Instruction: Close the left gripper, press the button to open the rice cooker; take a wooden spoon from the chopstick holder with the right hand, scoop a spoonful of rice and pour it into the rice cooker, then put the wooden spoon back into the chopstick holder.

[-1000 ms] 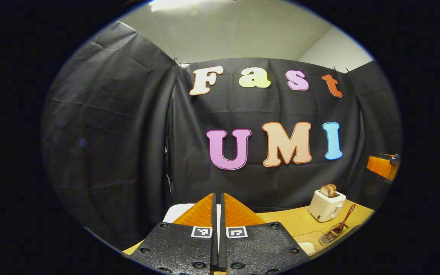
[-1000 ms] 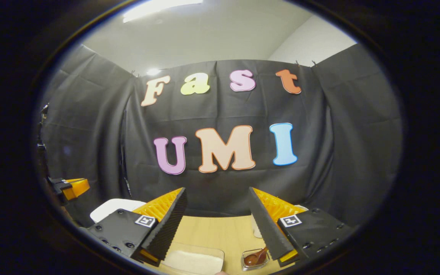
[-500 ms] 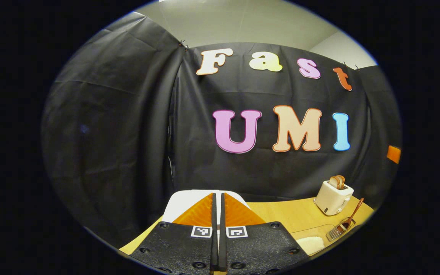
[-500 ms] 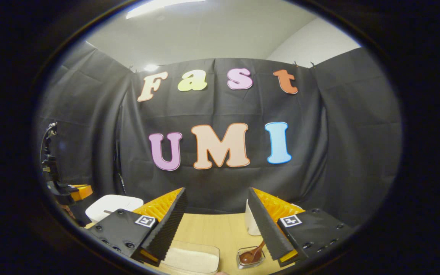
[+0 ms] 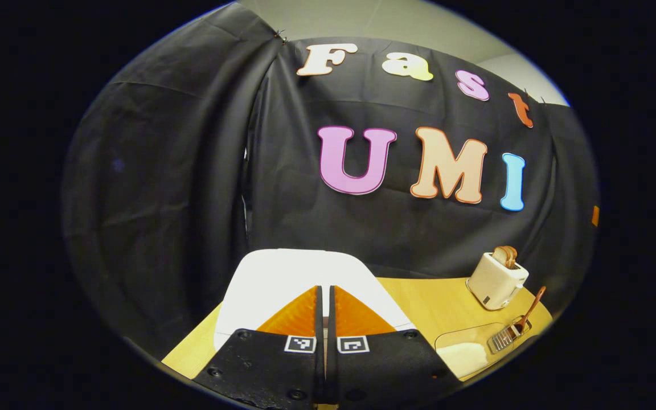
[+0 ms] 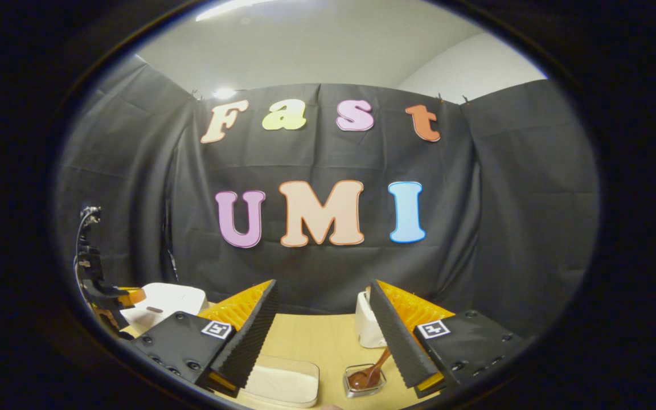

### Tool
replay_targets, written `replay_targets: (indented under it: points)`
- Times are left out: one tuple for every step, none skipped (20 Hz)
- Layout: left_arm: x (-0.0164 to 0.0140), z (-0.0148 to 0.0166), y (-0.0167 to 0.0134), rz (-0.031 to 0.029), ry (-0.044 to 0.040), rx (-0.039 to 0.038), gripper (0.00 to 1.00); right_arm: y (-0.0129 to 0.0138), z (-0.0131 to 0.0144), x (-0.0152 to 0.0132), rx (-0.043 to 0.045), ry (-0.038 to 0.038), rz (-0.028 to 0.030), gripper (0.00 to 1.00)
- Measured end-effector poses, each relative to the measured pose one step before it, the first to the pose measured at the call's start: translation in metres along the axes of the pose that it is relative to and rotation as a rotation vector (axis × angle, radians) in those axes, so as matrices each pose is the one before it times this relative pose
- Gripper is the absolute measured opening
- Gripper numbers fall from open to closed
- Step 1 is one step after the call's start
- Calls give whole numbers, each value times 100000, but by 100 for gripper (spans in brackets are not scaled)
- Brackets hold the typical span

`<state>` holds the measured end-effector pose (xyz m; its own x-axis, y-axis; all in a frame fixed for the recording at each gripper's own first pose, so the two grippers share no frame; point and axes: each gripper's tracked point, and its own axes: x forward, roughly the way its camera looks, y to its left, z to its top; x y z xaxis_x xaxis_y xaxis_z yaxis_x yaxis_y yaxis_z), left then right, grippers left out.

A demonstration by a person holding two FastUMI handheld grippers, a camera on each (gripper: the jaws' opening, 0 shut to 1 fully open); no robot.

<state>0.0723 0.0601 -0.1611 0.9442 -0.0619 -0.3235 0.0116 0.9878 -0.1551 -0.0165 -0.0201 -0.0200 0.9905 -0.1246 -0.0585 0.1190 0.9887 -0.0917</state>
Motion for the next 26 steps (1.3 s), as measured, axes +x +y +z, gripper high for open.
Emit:
replay_targets:
  points:
    - [192,-653,185,-31,1446,-386,0,-94,102,-143,-594,-92,-376,100]
    - [229,-366,53,-116,1159,-418,0,-111,13,-182,-373,-119,-385,100]
    - [229,-456,89,31,1030,-267,0,-189,64,-80,-119,-16,-374,100]
    - [121,-473,85,-122,1221,-200,0,-80,-15,-67,-34,83,-251,100]
    - [235,-430,13,-101,1070,-48,0,-3,-93,-44,-164,122,-218,100]
    - [169,-340,-16,-5,822,-1,0,-172,-94,21,-195,136,-175,100]
    - [-15,-448,73,-21,951,-245,0,44,6,-117,-227,71,-24,100]
    - [44,-377,6,-173,1023,-335,0,-150,-31,26,-170,-66,-75,100]
    - [20,-495,-122,96,1326,-90,0,-72,15,-113,-167,-13,-34,100]
    - [7,322,-118,-8,-1702,865,0,-15,-31,-94,-83,-101,-12,100]
    - [144,-106,75,227,-486,759,0,-52,51,-77,69,59,33,100]
    - [-34,-425,50,291,1649,551,0,-71,-95,76,212,74,83,100]
    - [-83,80,119,211,-1160,621,0,-1,14,-68,224,-47,30,100]
    - [76,108,-30,190,-1727,-466,0,-57,-75,3,262,-44,7,100]
    - [229,-283,2,159,1453,-1096,0,-31,-52,-33,275,123,146,100]
    - [-278,220,33,-7,-1480,-245,0,6,-158,-74,172,79,27,100]
    - [241,26,-40,-103,-640,39,0,-121,-54,-112,177,74,-110,100]
    - [-205,-232,-22,19,1602,783,0,-47,-97,-127,294,6,47,100]
    - [87,165,7,273,-635,715,2,-102,77,-100,289,-19,35,100]
    - [218,209,19,454,-584,1006,0,-181,-27,-48,107,-107,-47,100]
    - [-157,-157,19,548,697,1139,0,-233,137,-139,30,-266,-306,100]
    - [-100,181,44,679,-98,992,0,-308,76,-96,161,-424,-330,100]
    - [-34,287,-20,556,-259,479,0,-255,120,-47,217,-229,-338,100]
    - [-114,370,15,514,-596,287,0,-232,4,3,174,-130,-341,100]
    - [-202,486,-96,509,-1102,-65,0,-285,60,-147,128,-160,-381,100]
    - [-126,735,-3,455,-1539,111,0,-331,50,-12,130,-95,-267,100]
